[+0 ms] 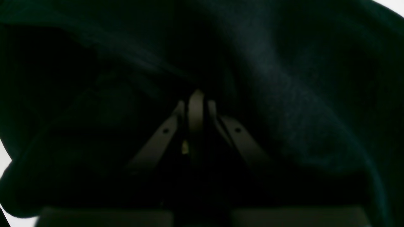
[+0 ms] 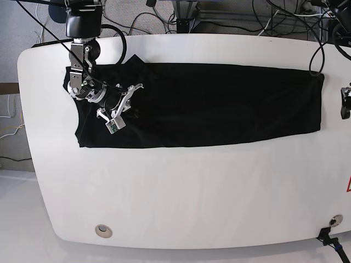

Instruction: Fold the T-shirt properly

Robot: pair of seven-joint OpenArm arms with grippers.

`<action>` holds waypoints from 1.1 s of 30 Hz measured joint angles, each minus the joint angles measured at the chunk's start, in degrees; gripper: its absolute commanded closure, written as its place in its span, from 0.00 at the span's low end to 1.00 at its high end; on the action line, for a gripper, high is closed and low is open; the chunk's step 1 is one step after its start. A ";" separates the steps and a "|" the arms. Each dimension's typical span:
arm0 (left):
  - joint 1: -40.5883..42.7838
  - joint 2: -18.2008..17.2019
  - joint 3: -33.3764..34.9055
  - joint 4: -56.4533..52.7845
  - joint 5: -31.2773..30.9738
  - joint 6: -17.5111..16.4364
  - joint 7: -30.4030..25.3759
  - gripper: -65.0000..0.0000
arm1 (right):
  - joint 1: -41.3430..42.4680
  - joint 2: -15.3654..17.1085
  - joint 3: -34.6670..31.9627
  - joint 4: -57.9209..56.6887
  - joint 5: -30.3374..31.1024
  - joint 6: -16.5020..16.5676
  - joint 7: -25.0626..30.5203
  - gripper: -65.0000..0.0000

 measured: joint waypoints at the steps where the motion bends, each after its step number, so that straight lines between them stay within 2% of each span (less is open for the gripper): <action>1: -0.37 0.83 1.55 -0.02 0.13 0.22 0.22 0.08 | -0.02 0.00 0.00 0.00 -0.02 0.00 0.00 1.00; 5: -3.74 4.52 5.42 -2.49 -0.46 -0.37 0.04 0.08 | 0.00 -0.04 0.00 0.00 -0.02 0.04 0.00 1.00; 15: -4.66 5.22 5.31 -13.09 -0.22 0.00 0.04 0.08 | -0.04 -0.02 0.00 0.00 -0.02 0.02 0.00 1.00; 22: -4.79 5.25 10.47 -14.08 -0.44 0.09 -1.05 0.09 | -0.04 0.00 0.00 0.02 -0.02 0.04 0.00 1.00; 24: -4.74 5.22 10.97 -14.08 -0.48 0.04 -1.31 0.18 | -0.02 -0.02 0.00 0.00 -0.02 -0.02 0.00 1.00; 29: -4.79 6.78 11.26 -13.92 -1.14 -0.02 -2.12 0.65 | -0.02 -0.02 0.00 0.02 -0.02 0.00 0.00 1.00; 31: -4.81 6.97 11.23 -13.92 -0.98 0.00 -1.86 0.76 | -0.04 -0.02 0.00 0.02 -0.02 0.00 0.00 1.00; 33: -4.79 7.72 11.19 -13.84 -0.92 0.20 -1.92 0.82 | -0.04 -0.02 0.00 0.02 -0.02 0.00 0.00 1.00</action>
